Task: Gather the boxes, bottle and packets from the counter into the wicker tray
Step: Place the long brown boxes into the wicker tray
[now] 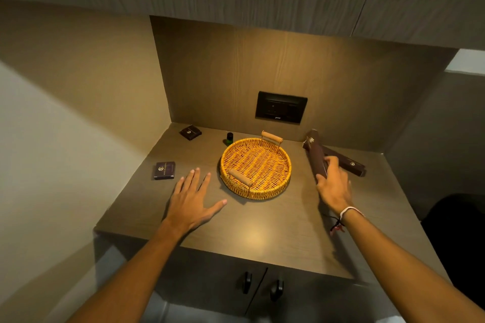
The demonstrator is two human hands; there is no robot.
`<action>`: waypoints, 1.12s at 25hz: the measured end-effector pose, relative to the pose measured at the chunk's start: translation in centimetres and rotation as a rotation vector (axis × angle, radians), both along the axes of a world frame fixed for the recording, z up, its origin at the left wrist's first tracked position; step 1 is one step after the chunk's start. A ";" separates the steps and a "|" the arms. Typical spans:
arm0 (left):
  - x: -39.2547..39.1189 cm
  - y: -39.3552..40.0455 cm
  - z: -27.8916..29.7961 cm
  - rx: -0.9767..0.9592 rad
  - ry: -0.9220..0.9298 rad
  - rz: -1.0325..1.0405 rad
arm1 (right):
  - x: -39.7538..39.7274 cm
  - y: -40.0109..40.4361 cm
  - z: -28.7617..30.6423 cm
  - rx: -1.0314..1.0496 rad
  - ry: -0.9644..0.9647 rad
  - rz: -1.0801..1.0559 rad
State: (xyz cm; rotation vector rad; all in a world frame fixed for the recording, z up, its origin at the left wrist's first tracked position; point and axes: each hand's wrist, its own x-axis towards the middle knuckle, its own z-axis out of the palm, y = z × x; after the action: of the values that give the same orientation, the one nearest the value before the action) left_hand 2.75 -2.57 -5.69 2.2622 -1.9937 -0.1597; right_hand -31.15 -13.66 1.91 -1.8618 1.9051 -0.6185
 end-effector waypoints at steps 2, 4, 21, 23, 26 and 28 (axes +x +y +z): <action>0.1 0.0 -0.1 -0.029 -0.004 -0.004 | -0.1 -0.7 0.8 -0.108 -0.054 0.188; 0.0 0.0 -0.2 -0.047 -0.005 -0.004 | 0.6 -1.5 1.5 -0.170 0.064 0.370; 0.1 0.1 -0.3 -0.062 0.009 0.001 | 3.7 -6.6 2.1 -0.253 0.275 0.261; 0.1 0.1 -0.4 -0.057 0.005 0.001 | 1.2 -7.9 2.2 -0.228 0.288 0.149; 0.2 0.0 -0.4 -0.044 0.005 0.006 | -3.0 -9.1 1.1 0.030 0.450 0.027; 0.2 -0.1 -0.4 -0.044 0.018 0.006 | -4.9 -8.9 -0.4 0.118 0.497 -0.003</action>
State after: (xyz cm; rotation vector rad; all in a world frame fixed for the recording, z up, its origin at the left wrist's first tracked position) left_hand 2.91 -2.63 -6.12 2.2323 -1.9614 -0.1334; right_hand -36.03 -22.53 1.48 -2.0712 2.1823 -0.0328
